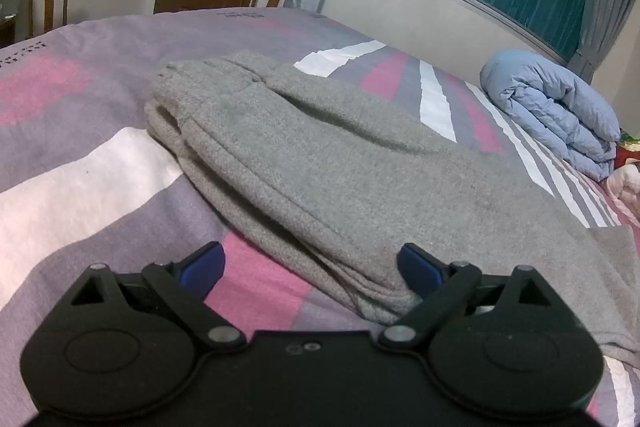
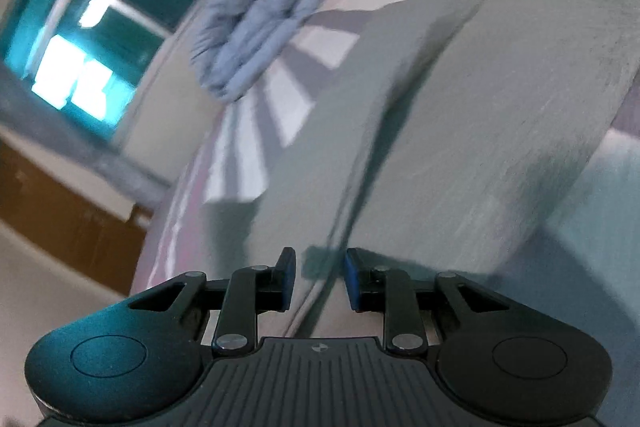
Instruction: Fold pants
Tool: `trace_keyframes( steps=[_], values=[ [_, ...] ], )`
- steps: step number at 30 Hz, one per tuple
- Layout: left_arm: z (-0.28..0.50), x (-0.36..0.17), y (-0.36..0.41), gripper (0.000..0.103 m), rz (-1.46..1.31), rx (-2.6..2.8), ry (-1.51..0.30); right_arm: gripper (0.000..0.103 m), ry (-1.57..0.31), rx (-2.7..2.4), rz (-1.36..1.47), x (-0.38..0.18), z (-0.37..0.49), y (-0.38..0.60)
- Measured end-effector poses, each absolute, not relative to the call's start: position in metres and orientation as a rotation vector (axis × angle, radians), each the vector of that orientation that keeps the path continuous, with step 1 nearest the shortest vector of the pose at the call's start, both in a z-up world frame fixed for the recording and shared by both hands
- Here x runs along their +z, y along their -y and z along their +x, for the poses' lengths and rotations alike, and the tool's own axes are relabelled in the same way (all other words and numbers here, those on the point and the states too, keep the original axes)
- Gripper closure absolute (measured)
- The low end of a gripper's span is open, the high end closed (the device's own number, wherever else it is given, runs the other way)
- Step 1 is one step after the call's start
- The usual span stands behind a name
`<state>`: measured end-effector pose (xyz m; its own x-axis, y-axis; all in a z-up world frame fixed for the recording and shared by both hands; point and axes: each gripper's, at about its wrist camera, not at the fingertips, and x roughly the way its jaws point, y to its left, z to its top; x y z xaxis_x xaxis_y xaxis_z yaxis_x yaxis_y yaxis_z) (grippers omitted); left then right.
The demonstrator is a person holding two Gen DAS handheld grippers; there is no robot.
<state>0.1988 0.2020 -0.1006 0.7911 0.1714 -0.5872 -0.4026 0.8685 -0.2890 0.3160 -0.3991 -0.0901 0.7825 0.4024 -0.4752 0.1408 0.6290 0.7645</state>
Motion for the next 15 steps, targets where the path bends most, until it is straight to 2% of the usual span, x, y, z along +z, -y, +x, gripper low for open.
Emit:
trace_keyframes(
  steps=[5,6,7,12,15],
  values=[
    [0.199,-0.1,-0.202,0.013,-0.415,0.318,-0.583,0.077,-0.675,0.147,0.892,-0.087,0.347,0.419],
    [0.199,-0.1,-0.202,0.013,-0.414,0.318,-0.584,0.081,-0.68,0.158,0.867,-0.083,0.347,0.419],
    [0.198,-0.1,-0.202,0.012,-0.414,0.317,-0.584,0.099,-0.657,0.175,0.836,-0.075,0.344,0.421],
    [0.197,-0.099,-0.201,0.013,-0.413,0.314,-0.582,0.098,-0.494,0.206,0.748,-0.033,0.288,0.433],
    [0.197,-0.099,-0.2,0.013,-0.409,0.315,-0.58,0.098,-0.483,0.201,0.717,-0.031,0.256,0.433]
  ],
)
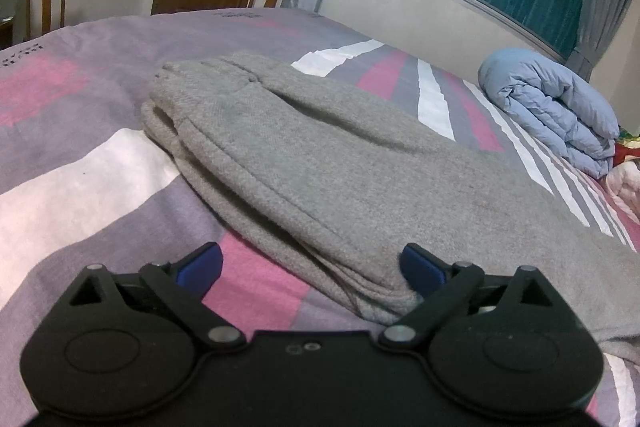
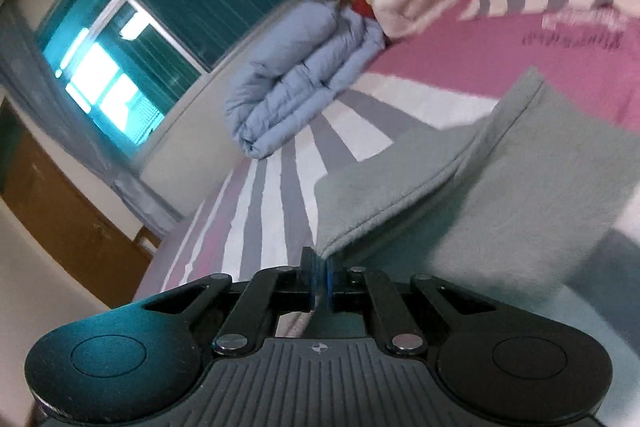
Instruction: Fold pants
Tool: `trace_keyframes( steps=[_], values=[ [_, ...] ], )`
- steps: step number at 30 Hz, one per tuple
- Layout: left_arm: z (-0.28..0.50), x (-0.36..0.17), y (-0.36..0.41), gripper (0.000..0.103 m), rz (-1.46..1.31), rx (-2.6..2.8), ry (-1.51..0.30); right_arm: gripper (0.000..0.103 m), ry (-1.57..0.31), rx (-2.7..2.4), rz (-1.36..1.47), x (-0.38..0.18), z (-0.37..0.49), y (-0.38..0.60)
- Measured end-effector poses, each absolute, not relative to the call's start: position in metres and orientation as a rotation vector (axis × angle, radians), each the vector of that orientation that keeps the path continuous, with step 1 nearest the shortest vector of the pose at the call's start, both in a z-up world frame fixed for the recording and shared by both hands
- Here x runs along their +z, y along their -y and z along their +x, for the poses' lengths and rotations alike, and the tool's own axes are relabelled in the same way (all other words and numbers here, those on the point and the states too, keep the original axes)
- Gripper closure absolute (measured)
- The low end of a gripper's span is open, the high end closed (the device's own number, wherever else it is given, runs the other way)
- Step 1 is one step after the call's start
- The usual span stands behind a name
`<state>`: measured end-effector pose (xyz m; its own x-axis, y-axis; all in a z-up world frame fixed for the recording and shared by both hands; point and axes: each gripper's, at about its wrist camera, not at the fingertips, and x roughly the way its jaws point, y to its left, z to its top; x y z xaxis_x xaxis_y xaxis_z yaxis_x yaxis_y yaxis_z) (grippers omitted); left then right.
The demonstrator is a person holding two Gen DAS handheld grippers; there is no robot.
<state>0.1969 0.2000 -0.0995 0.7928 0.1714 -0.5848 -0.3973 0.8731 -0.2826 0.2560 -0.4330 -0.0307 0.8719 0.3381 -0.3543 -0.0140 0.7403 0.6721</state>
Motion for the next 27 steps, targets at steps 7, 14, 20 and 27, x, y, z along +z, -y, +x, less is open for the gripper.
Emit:
trace_keyframes(
  steps=[7,14,20,27],
  values=[
    [0.197,-0.1,-0.198,0.013,-0.401,0.317,-0.572,0.098,-0.702,0.095,0.834,-0.098,0.272,0.442],
    [0.198,-0.101,-0.2,0.012,-0.406,0.303,-0.572,0.04,-0.542,0.037,0.775,-0.076,0.264,0.445],
    [0.199,-0.102,-0.202,0.009,-0.402,0.282,-0.572,0.032,-0.59,0.042,0.87,-0.086,0.303,0.463],
    [0.2,-0.102,-0.2,0.007,-0.396,0.278,-0.576,0.091,-0.649,0.075,0.896,-0.08,0.337,0.48]
  ],
)
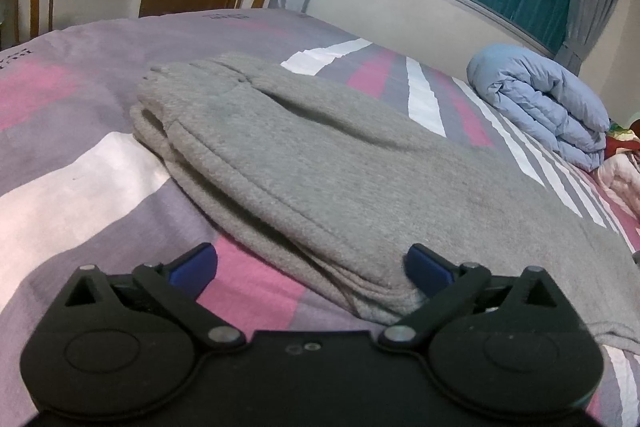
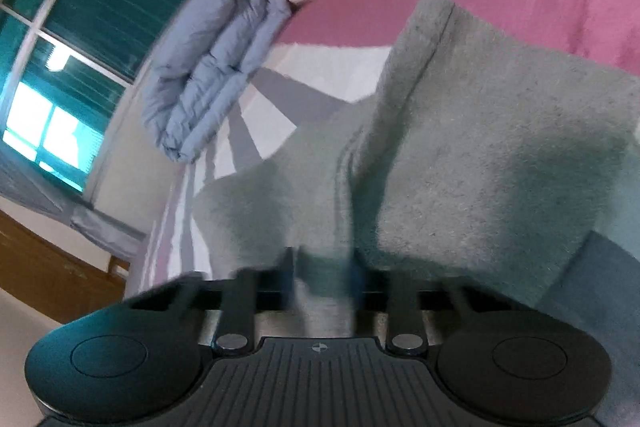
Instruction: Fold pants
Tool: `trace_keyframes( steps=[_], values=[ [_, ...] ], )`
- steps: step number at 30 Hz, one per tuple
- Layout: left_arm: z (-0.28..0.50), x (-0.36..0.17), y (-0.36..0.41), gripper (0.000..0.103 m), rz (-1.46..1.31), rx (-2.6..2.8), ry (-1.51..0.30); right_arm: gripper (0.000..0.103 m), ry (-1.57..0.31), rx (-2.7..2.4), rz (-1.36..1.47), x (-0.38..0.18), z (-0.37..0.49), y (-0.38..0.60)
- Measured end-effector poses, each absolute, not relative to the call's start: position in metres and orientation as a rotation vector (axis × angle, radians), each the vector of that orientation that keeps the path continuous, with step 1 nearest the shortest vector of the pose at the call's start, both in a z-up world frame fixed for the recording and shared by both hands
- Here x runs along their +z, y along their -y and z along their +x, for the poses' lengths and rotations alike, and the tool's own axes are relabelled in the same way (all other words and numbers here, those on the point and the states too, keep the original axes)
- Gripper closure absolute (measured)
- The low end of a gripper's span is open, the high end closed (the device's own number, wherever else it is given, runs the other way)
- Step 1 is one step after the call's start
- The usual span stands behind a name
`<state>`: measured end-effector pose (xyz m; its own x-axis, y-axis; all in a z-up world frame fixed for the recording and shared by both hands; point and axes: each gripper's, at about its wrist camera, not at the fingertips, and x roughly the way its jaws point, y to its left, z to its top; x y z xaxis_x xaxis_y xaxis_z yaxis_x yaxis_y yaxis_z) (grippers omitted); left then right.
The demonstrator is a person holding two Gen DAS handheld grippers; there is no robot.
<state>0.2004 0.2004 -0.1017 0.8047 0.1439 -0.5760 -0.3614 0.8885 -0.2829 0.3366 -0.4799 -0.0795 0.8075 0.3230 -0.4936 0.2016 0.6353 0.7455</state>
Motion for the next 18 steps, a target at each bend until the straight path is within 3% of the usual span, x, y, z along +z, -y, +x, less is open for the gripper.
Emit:
trace_keyframes(
  steps=[3,8,10,14,16,17,18],
  values=[
    [0.201,-0.102,-0.2,0.007,-0.396,0.278,-0.576,0.097,-0.565,0.108,0.794,-0.052,0.329,0.472],
    [0.2,-0.102,-0.2,0.007,-0.397,0.278,-0.576,0.097,-0.361,0.128,0.685,-0.009,0.285,0.468],
    [0.2,-0.102,-0.2,0.007,-0.396,0.278,-0.576,0.097,-0.367,0.088,0.661,-0.02,0.27,0.47],
    [0.2,-0.102,-0.2,0.007,-0.395,0.279,-0.576,0.096,-0.588,-0.005,0.689,-0.077,0.27,0.478],
    [0.2,-0.101,-0.199,0.007,-0.393,0.28,-0.577,0.096,-0.614,0.023,0.784,-0.092,0.267,0.484],
    [0.2,-0.101,-0.2,0.007,-0.394,0.279,-0.577,0.092,-0.584,0.024,0.789,-0.089,0.261,0.485],
    [0.2,-0.101,-0.2,0.007,-0.394,0.279,-0.576,0.083,-0.543,0.026,0.792,-0.084,0.255,0.487]
  ],
)
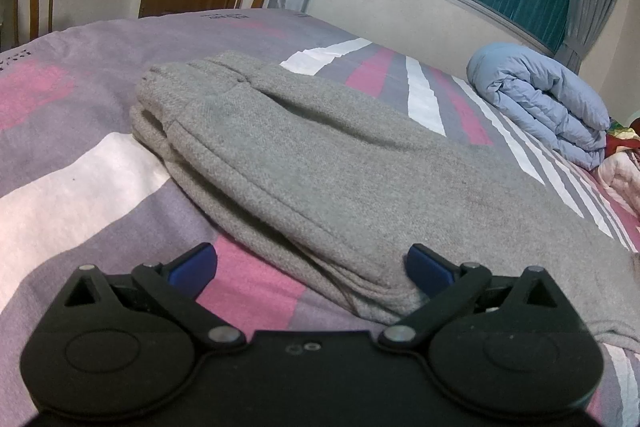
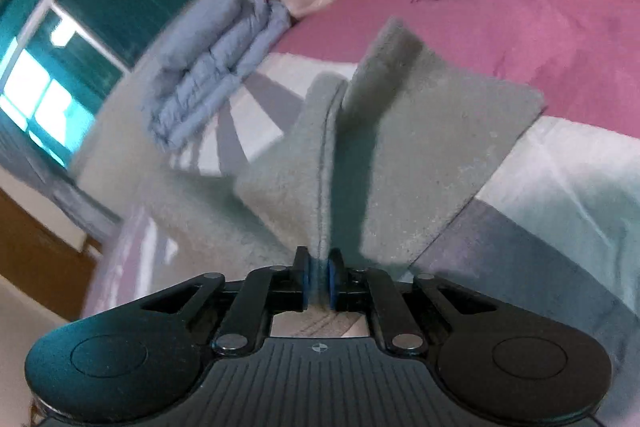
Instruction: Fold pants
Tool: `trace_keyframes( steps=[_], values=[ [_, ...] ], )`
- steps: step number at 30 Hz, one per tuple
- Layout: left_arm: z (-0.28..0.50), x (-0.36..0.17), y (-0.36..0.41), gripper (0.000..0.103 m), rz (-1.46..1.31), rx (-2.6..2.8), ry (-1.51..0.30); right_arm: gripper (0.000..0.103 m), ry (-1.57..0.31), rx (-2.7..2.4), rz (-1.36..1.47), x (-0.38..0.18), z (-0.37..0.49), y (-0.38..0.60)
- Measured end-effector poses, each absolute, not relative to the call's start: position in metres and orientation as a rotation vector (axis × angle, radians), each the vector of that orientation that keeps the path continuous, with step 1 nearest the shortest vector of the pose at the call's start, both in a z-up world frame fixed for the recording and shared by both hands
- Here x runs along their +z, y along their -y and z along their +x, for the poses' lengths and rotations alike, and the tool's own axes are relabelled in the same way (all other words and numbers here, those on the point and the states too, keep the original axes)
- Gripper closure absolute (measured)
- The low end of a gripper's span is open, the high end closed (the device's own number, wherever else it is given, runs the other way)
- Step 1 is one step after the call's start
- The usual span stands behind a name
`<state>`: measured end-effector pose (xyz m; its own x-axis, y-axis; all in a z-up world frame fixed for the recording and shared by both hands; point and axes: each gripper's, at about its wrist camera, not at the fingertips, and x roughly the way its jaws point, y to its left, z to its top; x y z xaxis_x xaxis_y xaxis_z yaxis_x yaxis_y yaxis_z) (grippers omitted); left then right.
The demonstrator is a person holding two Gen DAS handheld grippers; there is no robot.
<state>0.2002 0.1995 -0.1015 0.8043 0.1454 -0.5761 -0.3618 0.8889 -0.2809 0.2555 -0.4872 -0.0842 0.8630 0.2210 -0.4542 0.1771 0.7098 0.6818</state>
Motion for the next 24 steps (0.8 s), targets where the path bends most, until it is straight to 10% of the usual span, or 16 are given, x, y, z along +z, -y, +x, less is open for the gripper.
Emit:
trace_keyframes(
  steps=[3,19,20,21,24],
  values=[
    [0.2,-0.101,-0.2,0.007,-0.393,0.28,-0.577,0.052,-0.439,0.028,0.844,-0.073,0.243,0.502],
    [0.206,-0.101,-0.195,0.006,-0.376,0.313,-0.585,0.051,-0.56,0.183,0.956,-0.082,0.336,0.54],
    [0.207,-0.101,-0.195,0.006,-0.377,0.315,-0.586,0.056,-0.584,0.166,0.875,-0.075,0.346,0.531],
    [0.207,-0.101,-0.195,0.006,-0.377,0.319,-0.588,0.098,-0.565,0.165,0.819,-0.067,0.35,0.525],
    [0.208,-0.101,-0.194,0.006,-0.37,0.323,-0.589,0.098,-0.352,0.224,0.724,-0.021,0.327,0.518]
  ],
)
